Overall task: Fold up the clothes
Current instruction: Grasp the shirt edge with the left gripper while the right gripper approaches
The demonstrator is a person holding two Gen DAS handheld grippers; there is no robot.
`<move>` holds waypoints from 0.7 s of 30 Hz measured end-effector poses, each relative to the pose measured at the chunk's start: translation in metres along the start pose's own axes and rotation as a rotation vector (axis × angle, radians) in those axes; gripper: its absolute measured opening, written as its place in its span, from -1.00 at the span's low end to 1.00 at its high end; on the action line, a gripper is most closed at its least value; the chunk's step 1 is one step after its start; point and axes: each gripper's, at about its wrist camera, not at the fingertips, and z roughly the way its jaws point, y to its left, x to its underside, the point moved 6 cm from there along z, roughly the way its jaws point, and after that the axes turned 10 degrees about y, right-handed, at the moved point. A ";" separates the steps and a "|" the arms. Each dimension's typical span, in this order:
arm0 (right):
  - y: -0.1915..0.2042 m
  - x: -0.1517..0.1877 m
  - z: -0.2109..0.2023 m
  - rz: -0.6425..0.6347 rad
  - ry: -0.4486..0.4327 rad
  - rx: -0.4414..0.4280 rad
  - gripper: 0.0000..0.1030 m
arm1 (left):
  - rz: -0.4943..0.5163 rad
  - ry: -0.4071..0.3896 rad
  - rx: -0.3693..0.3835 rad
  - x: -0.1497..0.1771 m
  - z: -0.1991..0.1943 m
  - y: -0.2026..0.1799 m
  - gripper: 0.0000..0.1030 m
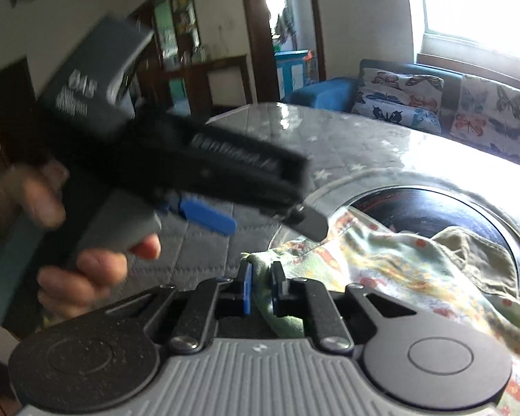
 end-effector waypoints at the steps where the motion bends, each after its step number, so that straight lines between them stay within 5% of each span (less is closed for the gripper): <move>1: -0.003 -0.001 -0.004 0.012 -0.009 -0.009 -0.82 | -0.010 0.008 0.019 0.000 0.001 -0.002 0.95; 14: -0.025 0.002 -0.040 0.053 -0.075 -0.052 -0.84 | -0.119 0.128 0.197 0.008 0.029 -0.014 0.36; 21: -0.023 0.010 -0.046 0.031 -0.055 -0.059 -0.84 | -0.136 0.137 0.201 0.013 0.035 -0.012 -0.30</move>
